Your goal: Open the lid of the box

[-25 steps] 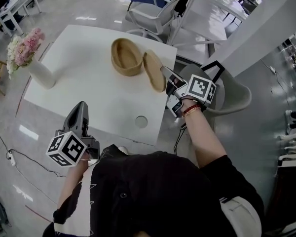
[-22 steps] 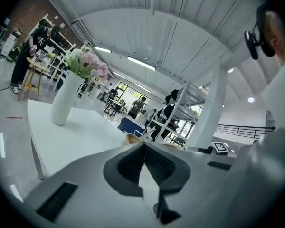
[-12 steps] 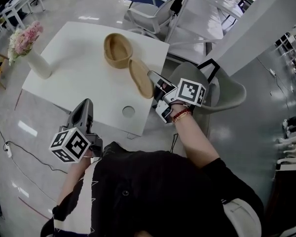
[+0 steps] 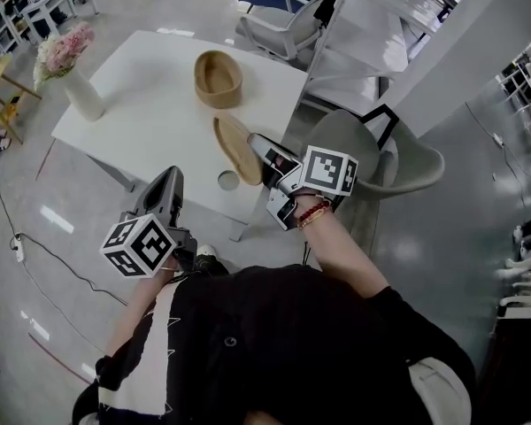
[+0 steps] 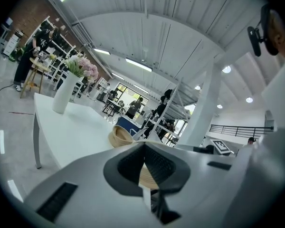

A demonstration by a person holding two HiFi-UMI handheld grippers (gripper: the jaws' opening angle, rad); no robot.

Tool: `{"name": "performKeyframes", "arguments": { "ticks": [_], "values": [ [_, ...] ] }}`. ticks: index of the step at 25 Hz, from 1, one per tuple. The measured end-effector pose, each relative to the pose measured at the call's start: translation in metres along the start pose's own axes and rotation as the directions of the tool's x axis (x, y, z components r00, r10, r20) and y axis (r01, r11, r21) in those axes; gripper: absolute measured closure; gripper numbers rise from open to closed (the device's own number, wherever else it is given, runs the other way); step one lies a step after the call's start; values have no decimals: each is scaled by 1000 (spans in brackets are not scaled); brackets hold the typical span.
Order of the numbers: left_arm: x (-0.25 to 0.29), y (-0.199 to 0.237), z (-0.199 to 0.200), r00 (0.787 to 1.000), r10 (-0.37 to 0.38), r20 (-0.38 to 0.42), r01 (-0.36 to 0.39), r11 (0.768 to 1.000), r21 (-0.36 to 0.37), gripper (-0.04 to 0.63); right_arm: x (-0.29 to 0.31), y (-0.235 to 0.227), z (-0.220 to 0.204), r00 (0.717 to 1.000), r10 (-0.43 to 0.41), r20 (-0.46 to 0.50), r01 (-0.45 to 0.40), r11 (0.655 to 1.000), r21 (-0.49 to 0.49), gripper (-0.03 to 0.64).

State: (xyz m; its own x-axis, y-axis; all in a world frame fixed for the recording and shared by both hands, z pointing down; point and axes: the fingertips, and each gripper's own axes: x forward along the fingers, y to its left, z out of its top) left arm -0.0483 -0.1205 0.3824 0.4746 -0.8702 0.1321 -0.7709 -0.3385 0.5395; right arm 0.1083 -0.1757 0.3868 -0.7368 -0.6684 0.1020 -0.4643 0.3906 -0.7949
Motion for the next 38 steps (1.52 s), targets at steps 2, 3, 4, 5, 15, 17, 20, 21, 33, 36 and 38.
{"name": "performKeyframes", "arguments": {
  "ticks": [2,3,4,5,15,17,20,21,33,36,38],
  "values": [
    [-7,-6,-3,1000,2,3,-2,1000,-1,586,-7,9,-7,1000,-3,-4,3,1000,-20,540],
    [-9,-9,-4,1000,2,4,-2,1000,0,586,-10,12,-9,1000,-10,-6,10,999,-31,540],
    [-11,-11,-6,1000,3,6,-3,1000,2,586,-14,14,-12,1000,-19,-9,19,999,-44,540],
    [-13,-13,-6,1000,6,8,-6,1000,5,586,-16,17,-14,1000,-29,-12,28,998,-60,540],
    [-19,-39,-15,1000,-3,8,2,999,49,586,-37,31,-26,998,-60,2,60,984,-168,540],
    [-20,-43,-15,1000,-2,12,2,998,58,586,-40,33,-29,998,-56,-2,54,984,-168,540],
    [-21,-46,-15,1000,2,17,-3,998,68,585,-42,33,-32,998,-57,2,57,984,-168,540],
    [-20,-46,-15,1000,3,20,-5,998,69,586,-43,32,-32,998,-63,5,62,983,-174,540],
    [-22,-49,-14,1000,10,20,-12,997,81,586,-45,28,-35,994,-106,-9,102,970,-223,539],
    [-23,-49,-15,1000,11,19,-12,997,82,585,-45,28,-37,995,-103,-13,98,969,-225,540],
    [-22,-49,-14,1000,11,18,-12,997,81,586,-44,29,-36,995,-102,-13,96,968,-231,540]
  ]
}}
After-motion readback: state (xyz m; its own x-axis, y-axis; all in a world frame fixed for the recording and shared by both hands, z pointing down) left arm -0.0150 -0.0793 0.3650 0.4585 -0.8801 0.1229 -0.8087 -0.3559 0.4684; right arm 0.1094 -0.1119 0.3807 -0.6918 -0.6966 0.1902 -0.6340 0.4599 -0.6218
